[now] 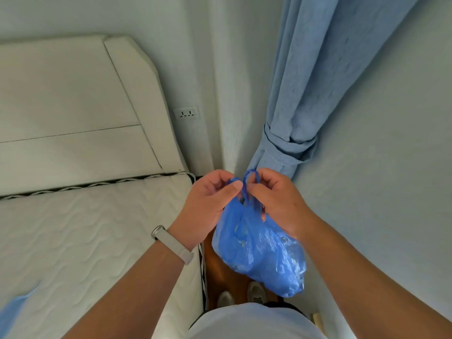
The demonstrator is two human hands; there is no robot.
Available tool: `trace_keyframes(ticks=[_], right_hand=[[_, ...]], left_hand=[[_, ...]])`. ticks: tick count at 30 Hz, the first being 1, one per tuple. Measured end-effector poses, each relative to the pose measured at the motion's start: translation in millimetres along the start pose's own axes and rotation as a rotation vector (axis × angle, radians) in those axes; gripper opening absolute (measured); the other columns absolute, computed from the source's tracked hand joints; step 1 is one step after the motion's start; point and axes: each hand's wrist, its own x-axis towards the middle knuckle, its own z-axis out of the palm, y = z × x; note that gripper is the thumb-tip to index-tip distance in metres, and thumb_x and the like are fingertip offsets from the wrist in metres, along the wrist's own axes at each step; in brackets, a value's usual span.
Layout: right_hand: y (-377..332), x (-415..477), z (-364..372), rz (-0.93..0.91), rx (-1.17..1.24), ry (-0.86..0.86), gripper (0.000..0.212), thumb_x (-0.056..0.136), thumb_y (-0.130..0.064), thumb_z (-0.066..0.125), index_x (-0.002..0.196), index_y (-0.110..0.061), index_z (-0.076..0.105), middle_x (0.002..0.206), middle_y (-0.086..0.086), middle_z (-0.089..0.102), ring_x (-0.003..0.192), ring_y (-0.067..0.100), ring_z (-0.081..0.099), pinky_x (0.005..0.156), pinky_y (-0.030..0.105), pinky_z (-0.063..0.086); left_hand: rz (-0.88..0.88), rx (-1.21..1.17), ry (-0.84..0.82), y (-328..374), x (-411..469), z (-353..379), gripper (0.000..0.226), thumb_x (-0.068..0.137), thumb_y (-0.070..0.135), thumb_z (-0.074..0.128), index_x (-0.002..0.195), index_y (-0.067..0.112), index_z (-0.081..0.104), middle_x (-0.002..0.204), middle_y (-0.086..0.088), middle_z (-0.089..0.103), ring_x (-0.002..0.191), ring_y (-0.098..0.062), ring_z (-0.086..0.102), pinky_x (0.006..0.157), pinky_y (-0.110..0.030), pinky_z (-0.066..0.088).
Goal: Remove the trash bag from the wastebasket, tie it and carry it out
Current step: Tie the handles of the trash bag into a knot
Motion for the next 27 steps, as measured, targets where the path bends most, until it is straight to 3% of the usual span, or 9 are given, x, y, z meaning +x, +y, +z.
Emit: trace_keyframes(ticks=[4, 6, 9, 12, 15, 19, 24, 27], right_hand=[[-28, 6, -13, -0.019, 0.128, -0.079, 0.019, 0.080, -0.009, 0.054, 0.063, -0.016, 0.060, 0.056, 0.006, 0.058, 0.039, 0.021, 0.043, 0.037, 0.024, 0.037], [-39, 6, -22, -0.067, 0.137, -0.092, 0.016, 0.080, -0.008, 0.056, 0.066, -0.015, 0.060, 0.057, 0.005, 0.059, 0.036, 0.018, 0.044, 0.038, 0.023, 0.039], [-50, 6, -31, -0.120, 0.071, -0.090, 0.012, 0.089, -0.004, 0.059, 0.077, -0.007, 0.062, 0.059, 0.003, 0.062, 0.039, 0.016, 0.048, 0.041, 0.022, 0.044], [-56, 9, -32, -0.161, -0.041, -0.051, 0.008, 0.090, -0.007, 0.061, 0.084, -0.001, 0.061, 0.053, -0.002, 0.059, 0.042, 0.015, 0.053, 0.046, 0.023, 0.048], [-59, 5, -32, -0.192, -0.056, 0.033, 0.009, 0.090, -0.011, 0.063, 0.081, -0.009, 0.063, 0.054, -0.002, 0.060, 0.047, 0.013, 0.057, 0.052, 0.022, 0.052], [-60, 4, -33, -0.186, 0.008, 0.141, 0.015, 0.091, -0.011, 0.062, 0.076, -0.013, 0.062, 0.046, -0.002, 0.056, 0.042, 0.012, 0.051, 0.046, 0.020, 0.048], [-57, 5, -29, -0.212, -0.013, 0.110, 0.017, 0.092, -0.011, 0.062, 0.078, -0.021, 0.064, 0.055, -0.002, 0.061, 0.051, 0.010, 0.058, 0.054, 0.020, 0.052], [-60, 4, -27, -0.243, -0.081, 0.071, 0.021, 0.093, -0.012, 0.060, 0.078, -0.026, 0.065, 0.066, 0.002, 0.060, 0.061, 0.009, 0.058, 0.063, 0.032, 0.056]], left_hand=[[0.050, 0.044, 0.027, 22, 4, 2, 0.004, 0.082, 0.011, 0.062, 0.078, 0.012, 0.063, 0.073, -0.015, 0.058, 0.064, -0.016, 0.055, 0.065, -0.023, 0.048], [0.072, 0.065, 0.037, 31, 6, 6, 0.002, 0.078, 0.015, 0.062, 0.077, 0.015, 0.064, 0.072, -0.009, 0.062, 0.063, -0.014, 0.056, 0.066, -0.023, 0.048], [0.117, 0.066, 0.035, 40, 9, 12, 0.004, 0.080, 0.012, 0.061, 0.082, 0.012, 0.064, 0.067, 0.004, 0.065, 0.062, -0.011, 0.057, 0.064, -0.021, 0.048], [0.170, 0.085, 0.047, 46, 11, 18, 0.008, 0.087, 0.009, 0.059, 0.083, 0.011, 0.066, 0.070, 0.002, 0.066, 0.065, -0.013, 0.057, 0.067, -0.021, 0.048], [0.176, 0.104, 0.045, 49, 13, 22, 0.020, 0.093, 0.001, 0.050, 0.083, 0.006, 0.067, 0.069, -0.002, 0.065, 0.065, -0.014, 0.057, 0.065, -0.019, 0.048], [0.149, 0.035, -0.035, 52, 18, 26, 0.014, 0.087, 0.004, 0.052, 0.084, 0.001, 0.065, 0.068, -0.001, 0.067, 0.062, -0.011, 0.057, 0.065, -0.020, 0.049], [0.206, 0.066, -0.142, 47, 23, 23, 0.015, 0.086, 0.006, 0.046, 0.087, 0.004, 0.061, 0.062, 0.003, 0.058, 0.058, -0.009, 0.047, 0.058, -0.018, 0.040], [0.240, 0.082, -0.170, 46, 21, 22, 0.011, 0.087, 0.002, 0.044, 0.090, 0.004, 0.055, 0.063, -0.001, 0.049, 0.055, -0.007, 0.040, 0.056, -0.017, 0.035]])
